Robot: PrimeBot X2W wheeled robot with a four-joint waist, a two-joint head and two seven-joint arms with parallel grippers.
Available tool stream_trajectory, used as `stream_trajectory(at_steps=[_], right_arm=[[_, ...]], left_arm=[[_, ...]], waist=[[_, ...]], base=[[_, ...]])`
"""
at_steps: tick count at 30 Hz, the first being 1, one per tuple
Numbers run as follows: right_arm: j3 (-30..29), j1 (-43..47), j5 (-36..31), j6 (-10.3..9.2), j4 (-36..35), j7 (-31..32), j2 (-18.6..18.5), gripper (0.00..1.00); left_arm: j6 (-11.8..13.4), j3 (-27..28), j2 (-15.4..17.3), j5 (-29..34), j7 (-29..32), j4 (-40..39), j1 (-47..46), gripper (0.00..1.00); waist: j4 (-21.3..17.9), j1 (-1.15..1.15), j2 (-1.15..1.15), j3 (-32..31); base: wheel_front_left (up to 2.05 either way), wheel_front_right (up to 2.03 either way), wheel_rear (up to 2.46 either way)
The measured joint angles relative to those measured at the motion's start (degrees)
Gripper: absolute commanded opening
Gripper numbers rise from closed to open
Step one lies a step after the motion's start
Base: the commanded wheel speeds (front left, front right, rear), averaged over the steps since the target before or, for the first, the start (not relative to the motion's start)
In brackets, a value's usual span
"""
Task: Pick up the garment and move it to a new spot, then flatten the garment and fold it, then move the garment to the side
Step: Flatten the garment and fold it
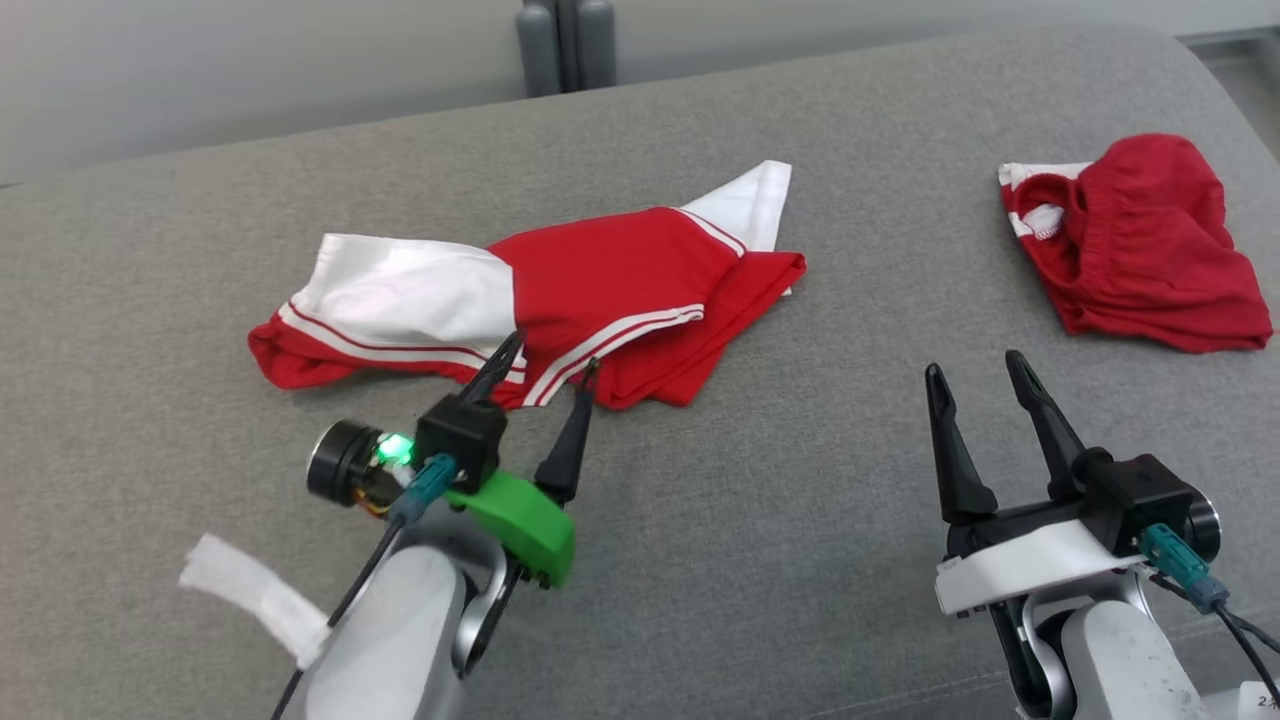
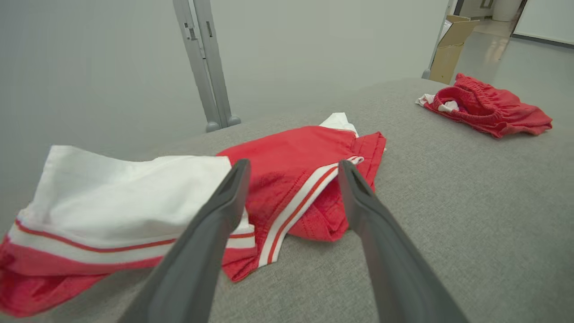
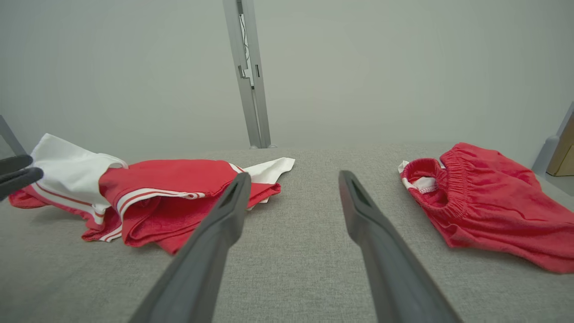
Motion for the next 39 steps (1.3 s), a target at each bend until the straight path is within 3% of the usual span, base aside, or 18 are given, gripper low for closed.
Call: stream_trajectory(at_steps=[5, 11, 19, 23, 24, 25, 29, 34, 39], right_arm=[[0.5, -1.2, 0.7, 0.00, 0.0, 0.0, 0.0, 1.00], [1.2, -2.0, 1.8, 0.00, 0.0, 0.0, 0.0, 1.00], [0.9, -2.4, 2.7, -0.01, 0.0, 0.0, 0.0, 1.00], [1.1, -2.4, 3.1, -0.01, 0.0, 0.0, 0.0, 1.00], [1.1, -2.4, 3.1, -0.01, 0.0, 0.0, 0.0, 1.00], [1.1, -2.3, 3.1, -0.01, 0.0, 0.0, 0.0, 1.00], [1.1, -2.3, 3.1, -0.01, 0.0, 0.0, 0.0, 1.00], [1.1, -2.3, 3.1, -0.01, 0.1, 0.0, 0.0, 1.00], [0.0, -1.8, 2.7, -0.01, 0.2, 0.0, 0.0, 1.00]], left_arm=[[-0.6, -5.5, -0.3, 2.0, 1.3, 7.4, -7.9, 1.00], [-0.6, -7.6, -0.4, 2.9, 1.1, 17.3, -14.5, 1.00], [3.6, -6.2, 0.1, 3.5, -0.8, 27.9, -20.0, 1.00], [4.4, -5.9, 0.1, 3.3, -2.3, 31.0, -21.4, 1.00], [4.4, -5.9, 0.1, 3.2, -2.7, 31.6, -21.7, 0.92], [4.4, -6.0, 0.0, 3.1, -3.0, 32.1, -22.0, 0.62], [4.6, -6.5, -0.2, 2.4, -4.6, 33.0, -22.7, 0.00], [4.6, -7.1, -0.3, 1.6, -6.4, 31.7, -23.3, 0.00], [5.2, -6.6, -0.3, -0.3, -7.0, 24.0, -23.8, 0.00]], waist=[[-3.2, 0.00, 0.00, 2.7], [-7.3, 0.00, 0.00, 5.3], [-11.5, 0.00, 0.00, 7.9], [-12.6, 0.00, 0.00, 8.4], [-12.7, 0.00, 0.00, 8.4], [-12.7, 0.00, 0.00, 8.3], [-12.6, 0.00, 0.00, 7.8], [-12.2, 0.00, 0.00, 7.2], [-11.2, 0.00, 0.00, 6.2]], base=[[0.00, 0.00, 0.00], [0.00, 0.00, 0.00], [0.00, 0.00, 0.00], [0.00, 0.00, 0.00], [0.00, 0.00, 0.00], [0.00, 0.00, 0.00], [0.00, 0.00, 0.00], [0.00, 0.00, 0.00], [0.00, 0.00, 0.00]])
